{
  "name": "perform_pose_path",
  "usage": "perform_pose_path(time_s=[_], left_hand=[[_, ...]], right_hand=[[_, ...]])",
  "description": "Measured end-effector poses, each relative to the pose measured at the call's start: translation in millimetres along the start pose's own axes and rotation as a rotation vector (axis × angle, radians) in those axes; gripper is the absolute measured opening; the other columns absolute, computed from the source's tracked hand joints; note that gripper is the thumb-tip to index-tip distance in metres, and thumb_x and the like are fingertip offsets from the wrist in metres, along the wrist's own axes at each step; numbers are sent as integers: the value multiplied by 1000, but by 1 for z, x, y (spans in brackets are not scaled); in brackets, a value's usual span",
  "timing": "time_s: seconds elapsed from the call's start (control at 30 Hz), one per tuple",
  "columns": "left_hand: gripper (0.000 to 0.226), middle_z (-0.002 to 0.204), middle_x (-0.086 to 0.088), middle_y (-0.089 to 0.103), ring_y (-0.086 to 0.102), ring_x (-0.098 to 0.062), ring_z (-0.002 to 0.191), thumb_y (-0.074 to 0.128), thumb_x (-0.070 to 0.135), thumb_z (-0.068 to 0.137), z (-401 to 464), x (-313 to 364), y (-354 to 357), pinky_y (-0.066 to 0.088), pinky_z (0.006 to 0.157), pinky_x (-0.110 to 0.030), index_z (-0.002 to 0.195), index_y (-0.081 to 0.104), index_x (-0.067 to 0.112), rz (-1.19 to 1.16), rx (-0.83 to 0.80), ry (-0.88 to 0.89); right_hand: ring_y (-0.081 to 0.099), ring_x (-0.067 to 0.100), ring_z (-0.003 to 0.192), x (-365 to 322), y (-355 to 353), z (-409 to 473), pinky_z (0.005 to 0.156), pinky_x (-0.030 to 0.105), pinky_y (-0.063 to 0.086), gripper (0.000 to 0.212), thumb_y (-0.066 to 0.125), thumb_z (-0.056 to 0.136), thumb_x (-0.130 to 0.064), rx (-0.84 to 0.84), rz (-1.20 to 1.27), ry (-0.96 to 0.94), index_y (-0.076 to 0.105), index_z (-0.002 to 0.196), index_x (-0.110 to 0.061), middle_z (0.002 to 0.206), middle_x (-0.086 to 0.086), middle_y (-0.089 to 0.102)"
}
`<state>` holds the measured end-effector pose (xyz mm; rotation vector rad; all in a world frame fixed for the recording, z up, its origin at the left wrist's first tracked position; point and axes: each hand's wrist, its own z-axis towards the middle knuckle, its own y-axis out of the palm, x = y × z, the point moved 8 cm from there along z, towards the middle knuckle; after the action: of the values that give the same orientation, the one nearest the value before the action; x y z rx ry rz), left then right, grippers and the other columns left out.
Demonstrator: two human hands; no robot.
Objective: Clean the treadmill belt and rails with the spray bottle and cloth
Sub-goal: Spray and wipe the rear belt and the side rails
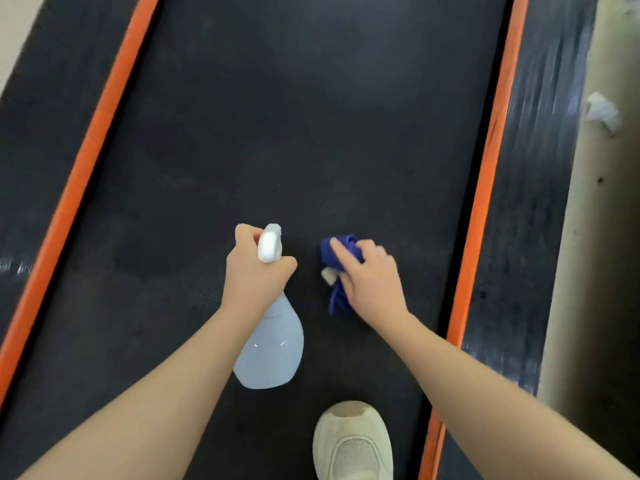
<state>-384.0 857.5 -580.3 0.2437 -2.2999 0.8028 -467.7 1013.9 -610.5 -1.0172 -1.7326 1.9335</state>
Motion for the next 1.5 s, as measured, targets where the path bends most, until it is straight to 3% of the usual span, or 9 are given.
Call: perform_pose_path(time_s=[0.13, 0.37, 0.47, 0.6, 0.8, 1.0, 1.2, 1.4, 1.5], left_hand=[[31, 94, 4, 56, 54, -15, 86, 64, 10, 78, -3, -4, -15, 43, 63, -26, 100, 43, 19, -59, 5, 21], [35, 93, 3, 57, 56, -13, 84, 66, 8, 77, 4, -20, -80, 44, 61, -24, 103, 44, 16, -48, 117, 65], [33, 99, 0, 61, 58, -16, 91, 64, 7, 76, 13, -41, -107, 44, 66, -24, 102, 46, 15, -76, 185, 23], [31, 99, -3, 61, 55, -9, 83, 62, 6, 76, 19, -62, -129, 42, 63, -22, 100, 45, 13, -97, 233, -23], [29, 99, -3, 60, 52, -8, 79, 62, 8, 76, 32, -88, -156, 38, 58, -22, 99, 45, 13, -146, 272, -101], [29, 96, 0, 61, 56, -12, 86, 63, 4, 74, 42, -89, -185, 41, 63, -22, 96, 47, 14, -101, 261, -10], [34, 96, -2, 60, 56, -11, 86, 66, 5, 75, 47, -101, -215, 41, 61, -24, 100, 46, 17, -80, 277, -3], [30, 96, -4, 62, 58, -20, 88, 65, 5, 75, 48, -113, -224, 45, 66, -30, 99, 48, 12, -115, 294, -23], [37, 94, -4, 64, 59, -19, 87, 64, 20, 64, 51, -111, -223, 43, 63, -26, 97, 49, 13, -153, 252, -30]], right_hand=[[51, 38, 79, 0, 1, 56, 65, 39, 42, 50, 61, 83, -17, -41, -2, 231, 51, 131, -11, 104, 22, 52], [52, 31, 67, -138, 41, 42, 57, 32, 38, 58, 79, 57, -14, -183, 81, -464, 57, 111, -14, 92, 17, 59], [54, 33, 72, -128, 31, 100, 59, 33, 36, 52, 78, 66, -20, 4, -24, -226, 64, 115, -16, 95, 17, 58], [43, 30, 101, -112, 41, 139, 79, 37, 34, 46, 44, 97, -28, -112, -45, 136, 37, 141, -21, 128, 14, 41], [52, 38, 66, -176, 51, 135, 55, 36, 40, 39, 65, 74, -16, -46, 9, -372, 65, 112, -7, 93, 24, 58], [44, 34, 99, -186, 57, 192, 79, 40, 37, 41, 51, 91, -21, 5, 67, 102, 50, 132, -21, 125, 16, 44], [53, 38, 69, -254, 69, 154, 58, 39, 44, 43, 72, 66, -9, -149, 120, -497, 67, 109, -11, 95, 23, 58], [48, 36, 85, -214, 66, 190, 70, 37, 36, 38, 50, 85, -10, -17, 186, 172, 61, 121, -17, 110, 19, 51], [51, 34, 68, -272, 80, 135, 58, 35, 41, 41, 61, 69, -7, -56, 200, -164, 68, 108, -15, 93, 19, 55]])
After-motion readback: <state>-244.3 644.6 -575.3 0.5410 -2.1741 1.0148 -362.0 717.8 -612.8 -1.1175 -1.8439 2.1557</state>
